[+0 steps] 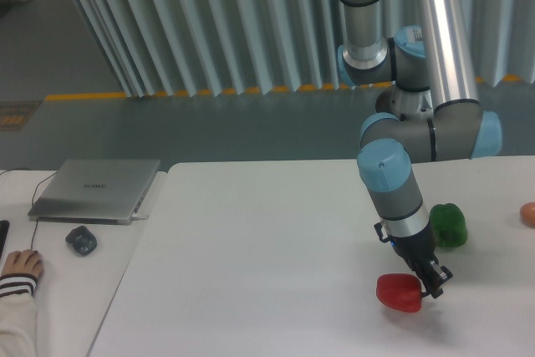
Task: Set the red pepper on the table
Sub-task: 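Open the gripper and lift it away from the red pepper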
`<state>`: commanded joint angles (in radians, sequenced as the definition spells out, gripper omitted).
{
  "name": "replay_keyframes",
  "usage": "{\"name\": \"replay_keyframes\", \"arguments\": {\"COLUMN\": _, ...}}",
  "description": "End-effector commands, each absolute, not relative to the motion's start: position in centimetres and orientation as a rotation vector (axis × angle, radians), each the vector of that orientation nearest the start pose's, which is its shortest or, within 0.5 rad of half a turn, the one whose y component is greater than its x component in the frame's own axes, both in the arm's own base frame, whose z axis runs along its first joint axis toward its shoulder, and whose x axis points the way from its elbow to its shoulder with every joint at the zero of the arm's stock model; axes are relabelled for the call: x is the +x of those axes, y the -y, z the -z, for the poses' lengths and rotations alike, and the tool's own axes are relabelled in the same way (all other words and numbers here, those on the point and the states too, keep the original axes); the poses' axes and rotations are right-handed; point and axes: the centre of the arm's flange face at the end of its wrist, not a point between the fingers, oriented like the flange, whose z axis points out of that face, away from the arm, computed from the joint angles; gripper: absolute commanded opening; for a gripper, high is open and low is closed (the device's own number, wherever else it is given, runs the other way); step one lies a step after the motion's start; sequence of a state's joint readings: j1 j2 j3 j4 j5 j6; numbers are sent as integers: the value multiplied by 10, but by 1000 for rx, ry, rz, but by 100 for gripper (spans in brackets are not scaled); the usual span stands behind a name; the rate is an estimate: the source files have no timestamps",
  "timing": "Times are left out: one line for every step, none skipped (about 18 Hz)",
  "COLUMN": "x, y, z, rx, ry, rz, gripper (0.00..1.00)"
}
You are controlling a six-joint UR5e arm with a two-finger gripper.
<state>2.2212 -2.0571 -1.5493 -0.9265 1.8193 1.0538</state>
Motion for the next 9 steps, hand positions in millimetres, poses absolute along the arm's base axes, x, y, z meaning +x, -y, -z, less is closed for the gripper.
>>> {"name": "replay_keyframes", "arguments": {"x": -316, "y": -595, "z": -285, "rx": -3117, "ry": -601, "rz": -476, "gripper": 76}}
{"name": "replay_keyframes", "arguments": {"x": -317, "y": -595, "z": -287, "rx": -3116, "ry": -600, "rz": -479, "gripper": 100}}
{"name": "replay_keyframes", "arguments": {"x": -317, "y": -595, "z": -289, "rx": -3113, "ry": -604, "rz": -482, "gripper": 100}}
{"name": "replay_keyframes", "arguments": {"x": -320, "y": -594, "z": -292, "rx": -3107, "ry": -605, "rz": -485, "gripper": 100}}
{"name": "replay_keyframes", "arguments": {"x": -322, "y": -592, "z": -298, "rx": -3100, "ry": -609, "rz": -490, "gripper": 100}}
{"name": "replay_keyframes", "arguments": {"x": -325, "y": -590, "z": -304, "rx": -3091, "ry": -600, "rz": -491, "gripper": 100}}
{"name": "replay_keyframes", "arguments": {"x": -331, "y": -586, "z": -309, "rx": -3079, "ry": -578, "rz": -477, "gripper": 100}}
{"name": "replay_keyframes", "arguments": {"x": -347, "y": -577, "z": -320, "rx": -3045, "ry": -540, "rz": -421, "gripper": 100}}
{"name": "replay_keyframes", "arguments": {"x": -363, "y": -564, "z": -336, "rx": -3040, "ry": -522, "rz": -334, "gripper": 100}}
